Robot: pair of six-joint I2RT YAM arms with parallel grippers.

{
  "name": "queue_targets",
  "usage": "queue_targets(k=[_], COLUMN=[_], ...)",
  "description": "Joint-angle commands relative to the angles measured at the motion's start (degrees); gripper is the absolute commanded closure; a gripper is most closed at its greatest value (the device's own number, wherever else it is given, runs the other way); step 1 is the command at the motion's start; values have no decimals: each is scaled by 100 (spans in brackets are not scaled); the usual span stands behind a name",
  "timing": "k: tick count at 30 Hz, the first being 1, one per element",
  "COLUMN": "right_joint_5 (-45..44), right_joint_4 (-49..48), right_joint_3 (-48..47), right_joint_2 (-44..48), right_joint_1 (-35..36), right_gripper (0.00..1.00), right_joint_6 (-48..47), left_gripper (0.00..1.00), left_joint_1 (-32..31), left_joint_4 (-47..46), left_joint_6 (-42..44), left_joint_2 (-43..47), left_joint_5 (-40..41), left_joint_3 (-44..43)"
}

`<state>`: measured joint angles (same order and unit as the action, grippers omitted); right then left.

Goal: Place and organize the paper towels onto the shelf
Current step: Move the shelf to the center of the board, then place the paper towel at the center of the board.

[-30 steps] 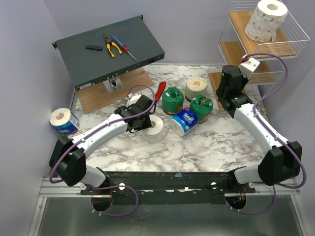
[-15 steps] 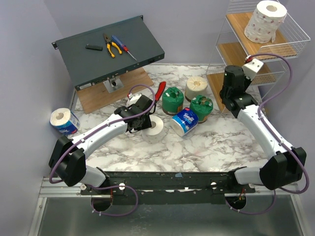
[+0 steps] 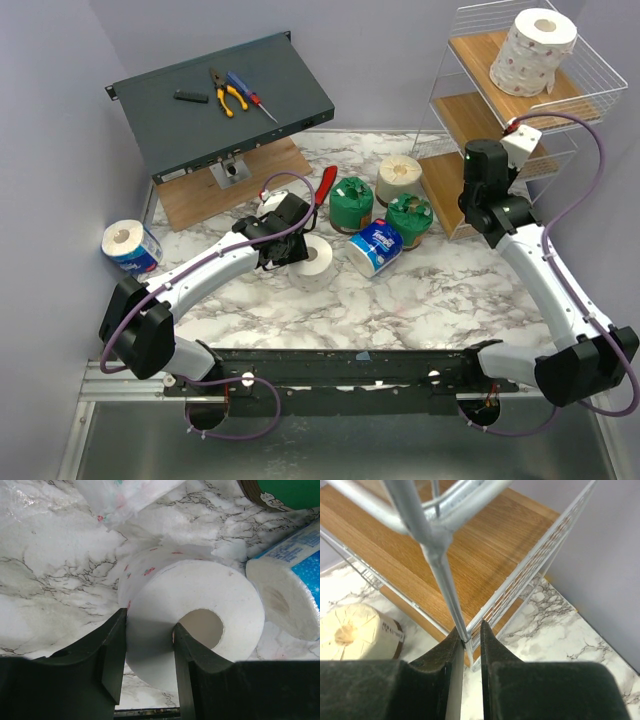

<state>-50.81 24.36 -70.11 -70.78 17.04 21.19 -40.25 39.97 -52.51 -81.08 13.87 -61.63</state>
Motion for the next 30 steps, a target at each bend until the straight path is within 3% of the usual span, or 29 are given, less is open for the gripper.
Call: queue_targets(k=[1, 16, 26, 27, 30], right_joint_5=[816, 1765, 2146, 2306, 3087], right_joint_4=[798, 2170, 2370, 2350, 2152], right_joint_3=[-278, -143, 117, 91, 101], right_joint_2=[347, 936, 1443, 1483, 1668], right_joint_1=[150, 159, 160, 160, 158], right_gripper=[99, 99, 99, 96, 72], right_joint_6=[316, 326, 263, 255, 194], left_gripper=[63, 63, 63, 63, 63], left_joint_1=[-49, -137, -190, -188, -188], left_joint_4=[106, 161, 228, 253, 291], left_joint_6=[-57, -145, -159, -146, -107], left_joint_2=[95, 32, -65, -46, -5], left_joint_5=[-292, -280, -240, -214, -164], left_joint_3=[28, -103, -279, -307, -367])
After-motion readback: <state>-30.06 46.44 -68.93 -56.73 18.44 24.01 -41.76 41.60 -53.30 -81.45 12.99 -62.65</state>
